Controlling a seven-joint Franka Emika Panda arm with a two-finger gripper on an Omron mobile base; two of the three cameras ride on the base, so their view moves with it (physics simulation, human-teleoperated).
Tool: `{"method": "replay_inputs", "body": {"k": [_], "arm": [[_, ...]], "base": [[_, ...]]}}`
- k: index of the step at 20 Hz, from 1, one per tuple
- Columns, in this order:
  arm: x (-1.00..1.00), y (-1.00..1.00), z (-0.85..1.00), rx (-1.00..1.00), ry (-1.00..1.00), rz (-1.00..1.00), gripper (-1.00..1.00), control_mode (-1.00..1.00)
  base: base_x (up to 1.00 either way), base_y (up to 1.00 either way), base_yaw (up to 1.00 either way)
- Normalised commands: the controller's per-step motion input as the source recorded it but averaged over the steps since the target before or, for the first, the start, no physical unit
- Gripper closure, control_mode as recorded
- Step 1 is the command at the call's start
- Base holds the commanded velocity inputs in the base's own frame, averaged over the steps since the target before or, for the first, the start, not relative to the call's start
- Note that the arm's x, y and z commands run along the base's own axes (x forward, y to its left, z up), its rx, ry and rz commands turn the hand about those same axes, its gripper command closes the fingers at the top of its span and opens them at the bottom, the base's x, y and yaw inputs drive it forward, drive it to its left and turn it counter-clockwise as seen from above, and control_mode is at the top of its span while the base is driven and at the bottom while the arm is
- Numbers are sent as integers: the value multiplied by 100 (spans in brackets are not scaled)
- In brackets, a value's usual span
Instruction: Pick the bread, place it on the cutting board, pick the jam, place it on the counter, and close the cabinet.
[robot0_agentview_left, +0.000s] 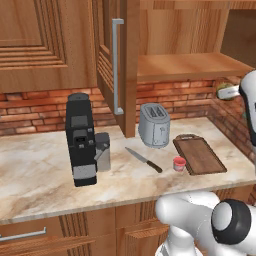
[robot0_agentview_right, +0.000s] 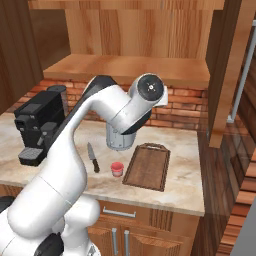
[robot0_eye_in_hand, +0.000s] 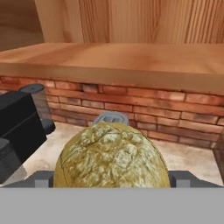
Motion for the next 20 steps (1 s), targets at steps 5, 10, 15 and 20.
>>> {"method": "replay_inputs", "body": {"k": [5,10,15,20], "arm": [[-62,-20,-36,0,5,-4,100,-100],[-27,-6,-43,0,9,-3,100,-100],[0,0,-49,0,13,0,100,-100],[0,-4,-52,0,12,0,100,-100]], "base": [[0,0,0],[0,0,0],[0,0,0],[0,0,0]]}}
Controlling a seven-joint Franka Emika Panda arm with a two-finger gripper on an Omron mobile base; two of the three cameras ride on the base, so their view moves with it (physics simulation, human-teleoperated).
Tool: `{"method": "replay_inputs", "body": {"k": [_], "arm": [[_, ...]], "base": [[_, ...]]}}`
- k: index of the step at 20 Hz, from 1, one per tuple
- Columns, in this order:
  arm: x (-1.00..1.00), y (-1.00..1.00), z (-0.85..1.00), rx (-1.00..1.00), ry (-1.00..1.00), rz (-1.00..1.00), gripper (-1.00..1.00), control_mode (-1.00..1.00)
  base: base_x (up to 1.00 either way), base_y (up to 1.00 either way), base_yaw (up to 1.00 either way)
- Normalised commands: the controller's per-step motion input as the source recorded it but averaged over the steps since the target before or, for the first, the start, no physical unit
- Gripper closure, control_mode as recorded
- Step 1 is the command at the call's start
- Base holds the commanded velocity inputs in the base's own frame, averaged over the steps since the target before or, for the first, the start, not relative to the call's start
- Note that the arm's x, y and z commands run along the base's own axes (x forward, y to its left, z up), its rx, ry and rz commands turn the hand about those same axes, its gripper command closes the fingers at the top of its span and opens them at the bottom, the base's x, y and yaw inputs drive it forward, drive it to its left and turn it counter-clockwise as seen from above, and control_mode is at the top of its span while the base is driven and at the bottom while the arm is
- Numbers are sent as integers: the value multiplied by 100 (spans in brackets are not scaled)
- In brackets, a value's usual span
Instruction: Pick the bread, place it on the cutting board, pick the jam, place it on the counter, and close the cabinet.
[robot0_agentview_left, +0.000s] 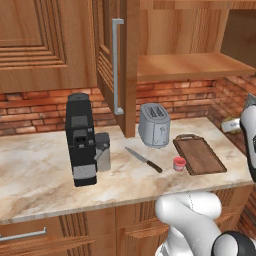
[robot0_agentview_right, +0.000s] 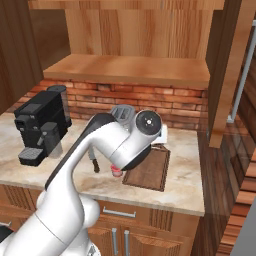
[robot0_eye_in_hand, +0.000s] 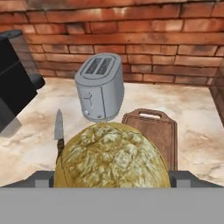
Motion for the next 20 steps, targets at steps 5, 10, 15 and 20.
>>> {"method": "replay_inputs", "body": {"k": [5,10,15,20], "arm": [[0,-8,-51,0,8,0,100,-100],[8,0,-51,0,1,0,100,-100],[17,0,-45,0,0,0,100,-100],[15,0,-45,0,0,0,100,-100]], "base": [[0,0,0],[0,0,0],[0,0,0],[0,0,0]]}}
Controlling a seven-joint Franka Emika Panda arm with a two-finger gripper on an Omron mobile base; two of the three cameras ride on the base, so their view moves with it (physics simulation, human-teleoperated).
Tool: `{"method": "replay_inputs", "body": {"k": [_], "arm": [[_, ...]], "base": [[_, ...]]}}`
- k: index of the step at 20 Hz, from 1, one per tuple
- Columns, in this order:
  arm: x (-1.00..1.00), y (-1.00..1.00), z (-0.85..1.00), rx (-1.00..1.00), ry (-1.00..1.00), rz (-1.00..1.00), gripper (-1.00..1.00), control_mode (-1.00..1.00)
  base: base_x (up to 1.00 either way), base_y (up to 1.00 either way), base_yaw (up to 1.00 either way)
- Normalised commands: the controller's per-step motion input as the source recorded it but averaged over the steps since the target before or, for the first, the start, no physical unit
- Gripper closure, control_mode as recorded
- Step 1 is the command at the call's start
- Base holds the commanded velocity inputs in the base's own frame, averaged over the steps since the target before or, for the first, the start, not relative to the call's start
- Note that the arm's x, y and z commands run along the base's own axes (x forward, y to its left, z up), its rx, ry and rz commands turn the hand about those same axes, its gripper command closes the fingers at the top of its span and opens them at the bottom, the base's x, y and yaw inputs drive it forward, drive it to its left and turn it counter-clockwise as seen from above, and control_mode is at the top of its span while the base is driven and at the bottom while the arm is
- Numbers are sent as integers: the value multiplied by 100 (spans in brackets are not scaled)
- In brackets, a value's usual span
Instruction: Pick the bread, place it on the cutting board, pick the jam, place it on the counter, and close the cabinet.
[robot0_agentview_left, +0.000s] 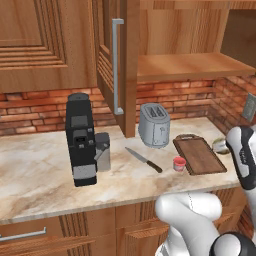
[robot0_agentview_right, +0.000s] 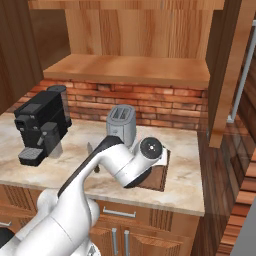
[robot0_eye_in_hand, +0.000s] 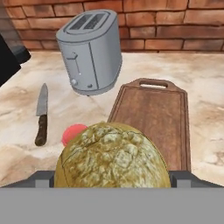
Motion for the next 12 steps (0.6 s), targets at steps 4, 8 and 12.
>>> {"method": "replay_inputs", "body": {"k": [4,8,12], "arm": [[19,0,-43,0,0,0,100,-100],[20,0,-41,0,0,0,100,-100],[20,0,-39,0,0,0,100,-100]], "base": [[0,0,0],[0,0,0],[0,0,0]]}}
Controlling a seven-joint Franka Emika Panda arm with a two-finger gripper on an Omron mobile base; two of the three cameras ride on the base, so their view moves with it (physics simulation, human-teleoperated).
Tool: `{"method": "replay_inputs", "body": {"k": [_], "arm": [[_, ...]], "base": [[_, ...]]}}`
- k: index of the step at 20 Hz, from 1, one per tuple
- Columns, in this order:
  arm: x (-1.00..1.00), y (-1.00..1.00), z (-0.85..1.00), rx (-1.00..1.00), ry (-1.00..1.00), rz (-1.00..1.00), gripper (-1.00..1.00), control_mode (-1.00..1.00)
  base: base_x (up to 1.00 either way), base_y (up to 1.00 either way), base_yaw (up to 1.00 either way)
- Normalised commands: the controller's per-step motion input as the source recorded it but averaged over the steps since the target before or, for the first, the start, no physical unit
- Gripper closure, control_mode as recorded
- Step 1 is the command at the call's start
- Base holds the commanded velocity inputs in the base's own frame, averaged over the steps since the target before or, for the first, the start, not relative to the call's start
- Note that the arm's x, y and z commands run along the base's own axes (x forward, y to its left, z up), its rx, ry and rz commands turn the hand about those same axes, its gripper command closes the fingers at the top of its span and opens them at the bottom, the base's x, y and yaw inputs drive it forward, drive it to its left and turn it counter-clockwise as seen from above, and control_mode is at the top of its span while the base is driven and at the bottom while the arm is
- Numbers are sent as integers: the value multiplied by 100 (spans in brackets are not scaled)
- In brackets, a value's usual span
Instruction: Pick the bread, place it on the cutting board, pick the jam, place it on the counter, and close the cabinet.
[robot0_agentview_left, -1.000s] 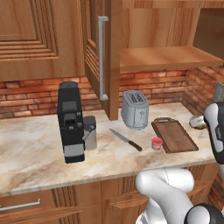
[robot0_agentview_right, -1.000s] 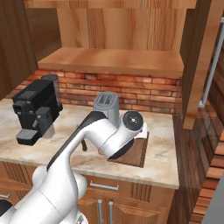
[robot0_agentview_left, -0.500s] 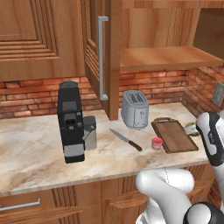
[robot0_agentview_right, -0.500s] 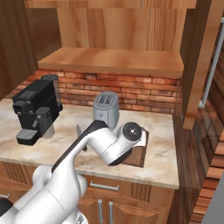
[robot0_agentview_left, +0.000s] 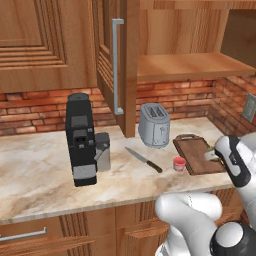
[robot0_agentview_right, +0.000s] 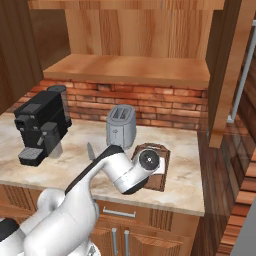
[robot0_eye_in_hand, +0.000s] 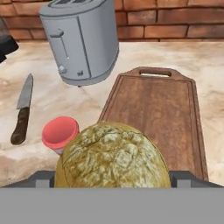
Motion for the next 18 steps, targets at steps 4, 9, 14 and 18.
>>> {"method": "replay_inputs", "body": {"k": [4,9,14,18], "arm": [[31,-2,-28,0,0,0,100,-100],[35,-4,-16,0,0,0,100,-100],[31,-5,-13,0,0,0,100,-100],[32,-1,-22,0,0,0,100,-100]], "base": [[0,0,0],[0,0,0],[0,0,0],[0,0,0]]}}
